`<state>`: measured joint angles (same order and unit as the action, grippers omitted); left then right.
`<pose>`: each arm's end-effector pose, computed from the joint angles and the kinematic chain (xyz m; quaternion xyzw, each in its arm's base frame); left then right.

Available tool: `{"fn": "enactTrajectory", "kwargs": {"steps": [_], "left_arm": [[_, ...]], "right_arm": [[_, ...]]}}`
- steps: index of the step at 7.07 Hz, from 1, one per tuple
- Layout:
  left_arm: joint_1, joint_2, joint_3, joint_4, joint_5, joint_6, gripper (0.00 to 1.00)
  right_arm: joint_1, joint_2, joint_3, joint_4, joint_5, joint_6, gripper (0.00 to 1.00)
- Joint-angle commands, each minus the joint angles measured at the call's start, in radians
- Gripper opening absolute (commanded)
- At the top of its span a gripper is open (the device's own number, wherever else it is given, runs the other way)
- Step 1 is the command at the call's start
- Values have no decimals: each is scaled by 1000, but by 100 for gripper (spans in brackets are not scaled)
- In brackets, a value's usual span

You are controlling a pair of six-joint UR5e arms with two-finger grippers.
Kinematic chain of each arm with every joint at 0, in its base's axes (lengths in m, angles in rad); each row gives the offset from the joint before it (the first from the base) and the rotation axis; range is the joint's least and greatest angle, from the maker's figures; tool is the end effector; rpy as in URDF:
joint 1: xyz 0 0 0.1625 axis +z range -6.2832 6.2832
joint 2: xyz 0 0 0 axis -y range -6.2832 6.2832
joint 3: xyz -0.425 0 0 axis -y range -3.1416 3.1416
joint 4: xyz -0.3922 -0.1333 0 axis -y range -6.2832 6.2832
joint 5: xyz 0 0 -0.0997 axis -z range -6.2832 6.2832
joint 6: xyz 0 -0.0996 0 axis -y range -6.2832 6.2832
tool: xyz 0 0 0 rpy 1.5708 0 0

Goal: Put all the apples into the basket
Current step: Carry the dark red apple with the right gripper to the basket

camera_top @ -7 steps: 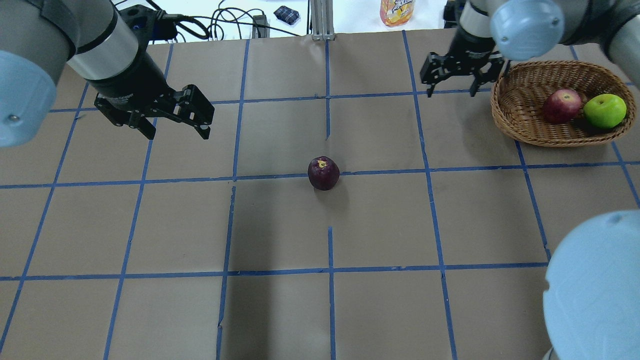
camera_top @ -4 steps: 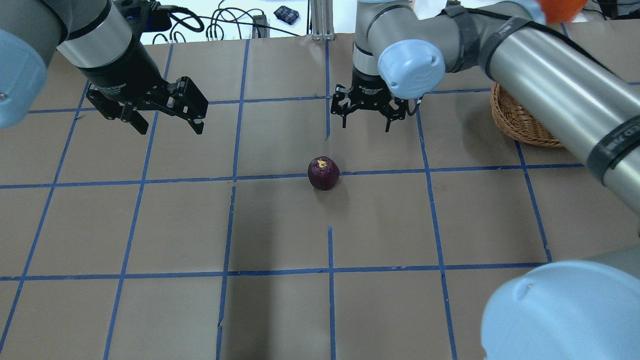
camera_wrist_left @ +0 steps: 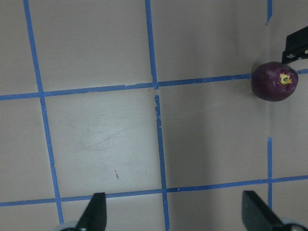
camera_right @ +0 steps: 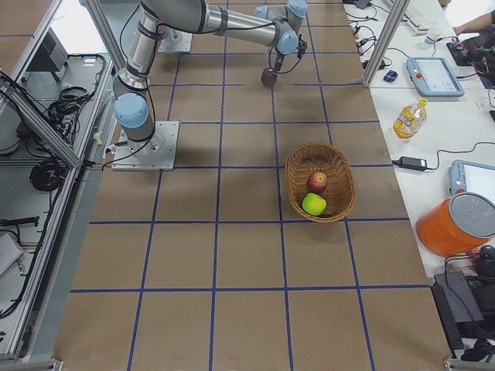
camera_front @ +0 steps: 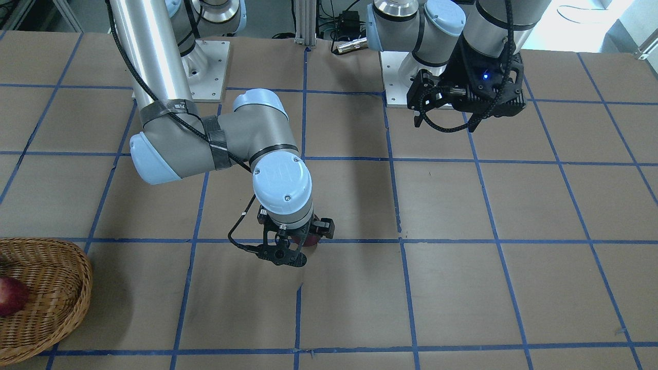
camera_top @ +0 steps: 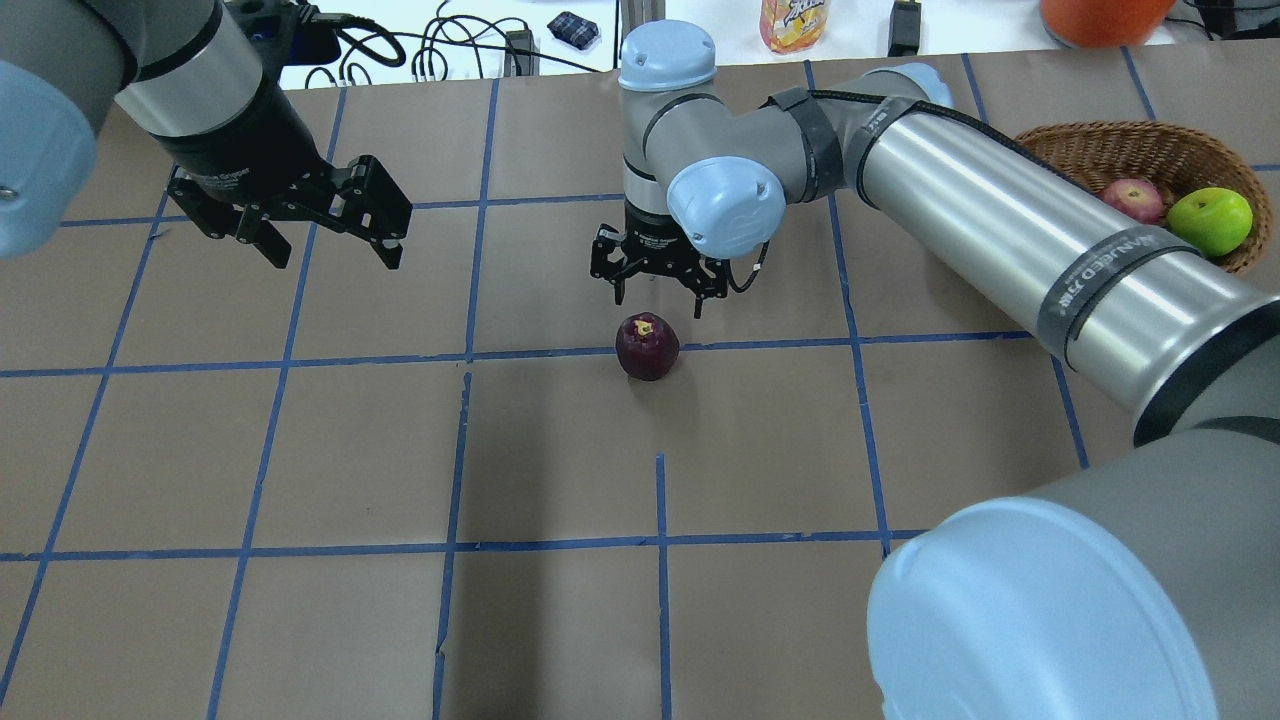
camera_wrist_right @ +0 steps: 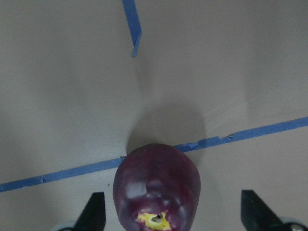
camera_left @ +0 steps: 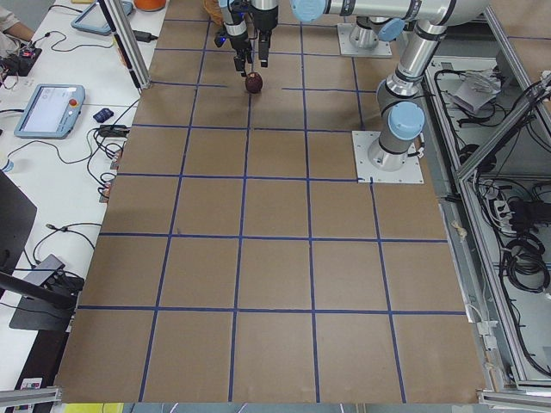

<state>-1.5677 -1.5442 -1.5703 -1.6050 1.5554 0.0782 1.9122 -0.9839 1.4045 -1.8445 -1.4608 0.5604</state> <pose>-0.1333 -0.4802 0.4977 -0.0375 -0.9993 -0.0032 0.0078 0.3627 -0.5901 0.2437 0.1128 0.9894 0.0898 0.0174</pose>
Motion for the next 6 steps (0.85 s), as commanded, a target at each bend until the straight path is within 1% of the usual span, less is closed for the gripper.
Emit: {"fn": "enactTrajectory", "kwargs": {"steps": [1, 5, 6], "left_arm": [[0, 1, -1, 0, 0, 2, 100], [0, 1, -1, 0, 0, 2, 100], [0, 1, -1, 0, -1, 2, 100]], "right_arm": [[18, 31, 1, -4, 3, 3, 100], [37, 68, 4, -16, 0, 4, 100], [41, 68, 4, -16, -13, 4, 74]]}}
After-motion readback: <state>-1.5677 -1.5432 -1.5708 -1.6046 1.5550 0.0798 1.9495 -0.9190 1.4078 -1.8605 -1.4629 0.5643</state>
